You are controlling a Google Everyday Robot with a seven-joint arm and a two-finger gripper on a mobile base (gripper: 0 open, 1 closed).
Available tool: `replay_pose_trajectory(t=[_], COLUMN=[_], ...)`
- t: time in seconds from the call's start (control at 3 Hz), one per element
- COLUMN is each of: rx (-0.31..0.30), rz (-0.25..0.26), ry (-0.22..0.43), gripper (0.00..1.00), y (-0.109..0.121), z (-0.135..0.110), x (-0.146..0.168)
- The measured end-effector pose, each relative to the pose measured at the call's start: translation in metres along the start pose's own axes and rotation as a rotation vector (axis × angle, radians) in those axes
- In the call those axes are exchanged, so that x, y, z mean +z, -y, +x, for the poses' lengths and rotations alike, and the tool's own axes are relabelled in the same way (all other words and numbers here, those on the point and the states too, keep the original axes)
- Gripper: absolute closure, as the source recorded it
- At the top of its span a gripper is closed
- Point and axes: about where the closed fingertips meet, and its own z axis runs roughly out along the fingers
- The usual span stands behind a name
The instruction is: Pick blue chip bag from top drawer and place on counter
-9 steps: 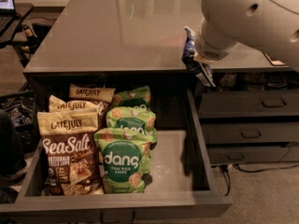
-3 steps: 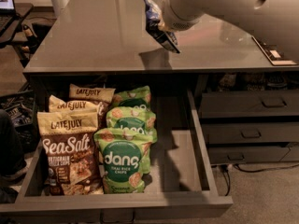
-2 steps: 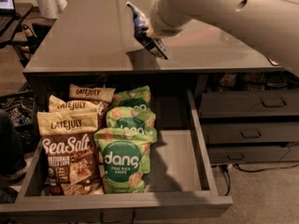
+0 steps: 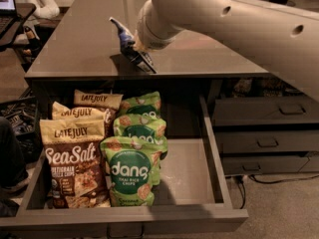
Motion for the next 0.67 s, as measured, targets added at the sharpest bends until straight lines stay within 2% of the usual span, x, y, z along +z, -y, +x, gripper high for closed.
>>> replay_pose_trajectory(t=[0.67], rx=[-0.049], rz=[-0.026], ry=[0.049], gripper=[1.00], y=[0.001], z=[-0.024], x=[0.038])
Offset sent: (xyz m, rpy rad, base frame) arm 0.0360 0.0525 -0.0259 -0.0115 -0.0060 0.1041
